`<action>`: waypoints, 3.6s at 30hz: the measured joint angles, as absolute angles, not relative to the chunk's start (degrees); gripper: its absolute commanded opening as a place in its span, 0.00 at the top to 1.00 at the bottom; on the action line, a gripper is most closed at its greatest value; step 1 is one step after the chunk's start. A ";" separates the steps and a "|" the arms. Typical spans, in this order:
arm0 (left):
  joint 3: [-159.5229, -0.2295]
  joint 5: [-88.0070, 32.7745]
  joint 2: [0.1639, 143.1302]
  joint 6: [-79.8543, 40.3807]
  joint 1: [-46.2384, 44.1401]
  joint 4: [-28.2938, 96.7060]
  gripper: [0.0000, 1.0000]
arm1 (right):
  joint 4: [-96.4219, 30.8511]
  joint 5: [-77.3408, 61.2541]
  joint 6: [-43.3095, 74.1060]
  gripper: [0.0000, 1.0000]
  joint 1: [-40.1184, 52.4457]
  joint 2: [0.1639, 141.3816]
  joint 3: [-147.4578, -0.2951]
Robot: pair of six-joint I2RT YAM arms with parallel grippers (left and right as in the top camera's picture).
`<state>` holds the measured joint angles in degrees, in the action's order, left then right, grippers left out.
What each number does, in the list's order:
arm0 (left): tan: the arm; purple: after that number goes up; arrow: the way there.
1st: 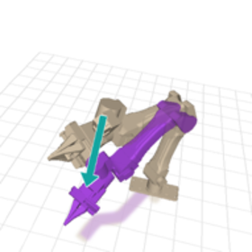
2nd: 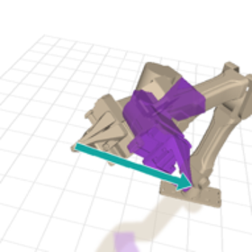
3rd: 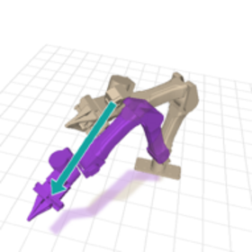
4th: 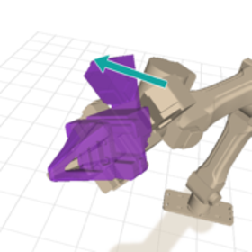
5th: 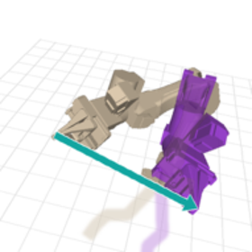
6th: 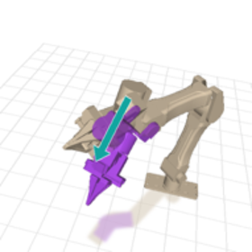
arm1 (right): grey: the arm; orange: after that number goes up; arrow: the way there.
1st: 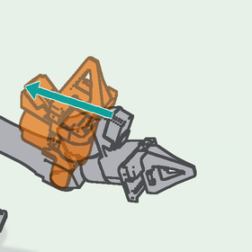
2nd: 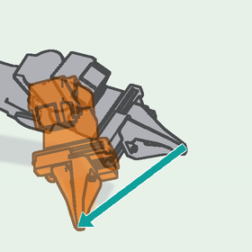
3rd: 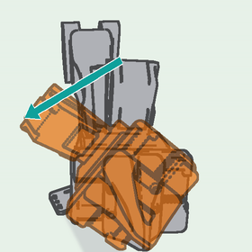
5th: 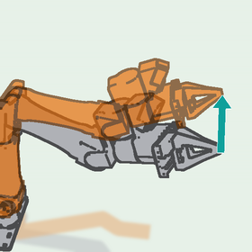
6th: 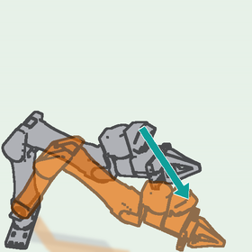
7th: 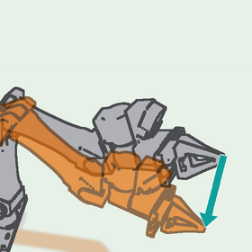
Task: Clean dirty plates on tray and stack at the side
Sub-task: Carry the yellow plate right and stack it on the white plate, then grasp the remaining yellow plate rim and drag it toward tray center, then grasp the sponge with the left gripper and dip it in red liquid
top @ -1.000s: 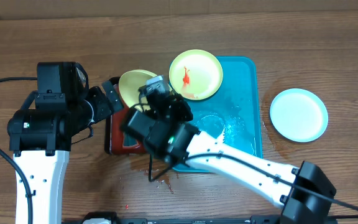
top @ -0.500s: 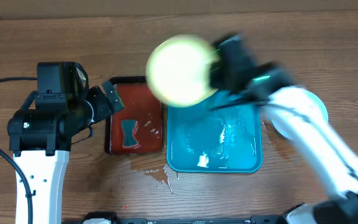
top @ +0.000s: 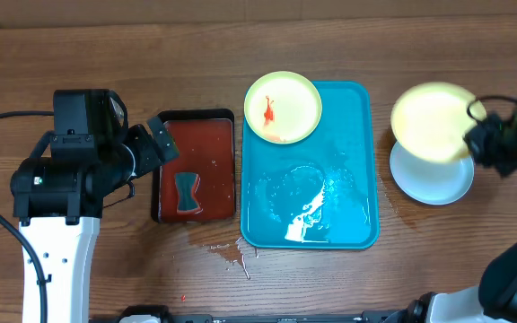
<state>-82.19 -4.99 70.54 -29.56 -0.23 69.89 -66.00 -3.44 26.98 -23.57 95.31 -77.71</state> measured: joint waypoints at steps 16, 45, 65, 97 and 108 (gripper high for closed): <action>-82.19 -5.02 70.54 -29.56 -0.23 69.89 0.00 | -60.42 -10.17 20.91 0.54 -20.45 91.05 -67.46; -82.19 -5.39 70.54 -29.56 -0.23 69.89 0.00 | -14.00 -1.04 11.97 0.34 16.97 113.51 -72.95; -82.19 -5.39 70.54 -29.56 -0.23 69.89 0.00 | -25.50 -2.81 11.92 0.96 16.91 107.11 -72.69; -82.19 -5.89 70.54 -29.58 -0.23 69.93 0.00 | -34.85 -5.10 34.87 0.76 18.85 84.97 -46.24; -79.37 -8.01 73.36 -23.27 -3.55 69.23 0.15 | -43.20 -5.78 21.56 0.21 18.85 67.53 -58.74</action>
<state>-79.37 -8.01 73.36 -23.27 -3.55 69.23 -43.20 -5.78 21.56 18.85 67.53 -58.74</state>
